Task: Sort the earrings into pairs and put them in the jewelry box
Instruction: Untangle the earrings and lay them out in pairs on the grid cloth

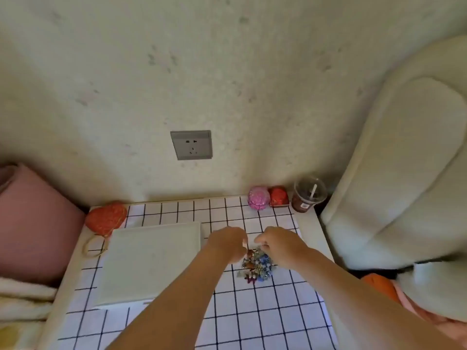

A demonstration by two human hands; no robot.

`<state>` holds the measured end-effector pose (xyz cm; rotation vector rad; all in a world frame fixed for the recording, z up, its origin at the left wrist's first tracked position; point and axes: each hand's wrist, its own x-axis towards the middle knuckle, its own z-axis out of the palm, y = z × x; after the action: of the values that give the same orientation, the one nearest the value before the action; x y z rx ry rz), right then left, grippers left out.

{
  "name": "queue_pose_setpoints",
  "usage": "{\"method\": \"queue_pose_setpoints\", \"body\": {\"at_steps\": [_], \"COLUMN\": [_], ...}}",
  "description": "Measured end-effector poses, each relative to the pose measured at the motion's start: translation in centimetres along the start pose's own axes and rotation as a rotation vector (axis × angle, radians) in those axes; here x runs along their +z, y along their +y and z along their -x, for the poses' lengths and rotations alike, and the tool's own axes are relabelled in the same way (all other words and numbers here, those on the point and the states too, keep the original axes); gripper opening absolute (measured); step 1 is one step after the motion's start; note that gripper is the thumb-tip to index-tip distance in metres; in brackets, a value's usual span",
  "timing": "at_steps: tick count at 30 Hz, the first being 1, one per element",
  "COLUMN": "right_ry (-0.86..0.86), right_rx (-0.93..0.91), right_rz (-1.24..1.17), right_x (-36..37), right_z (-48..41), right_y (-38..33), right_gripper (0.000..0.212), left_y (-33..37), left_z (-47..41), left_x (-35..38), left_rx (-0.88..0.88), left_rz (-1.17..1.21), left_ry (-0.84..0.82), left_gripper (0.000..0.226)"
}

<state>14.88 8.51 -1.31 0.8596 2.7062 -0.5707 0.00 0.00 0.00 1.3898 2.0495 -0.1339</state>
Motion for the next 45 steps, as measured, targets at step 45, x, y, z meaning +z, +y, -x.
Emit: {"method": "queue_pose_setpoints", "body": {"at_steps": [45], "right_ry": [0.557], "right_rx": [0.068], "right_rz": [-0.259], "right_x": [10.6], "right_z": [5.6], "right_y": [-1.8], "right_gripper": [0.019], "left_y": [-3.5], "left_z": [9.4], "left_x": [14.7], "left_rx": [0.233], "left_rz": [0.366], "left_ry": [0.527], "left_gripper": [0.021]}}
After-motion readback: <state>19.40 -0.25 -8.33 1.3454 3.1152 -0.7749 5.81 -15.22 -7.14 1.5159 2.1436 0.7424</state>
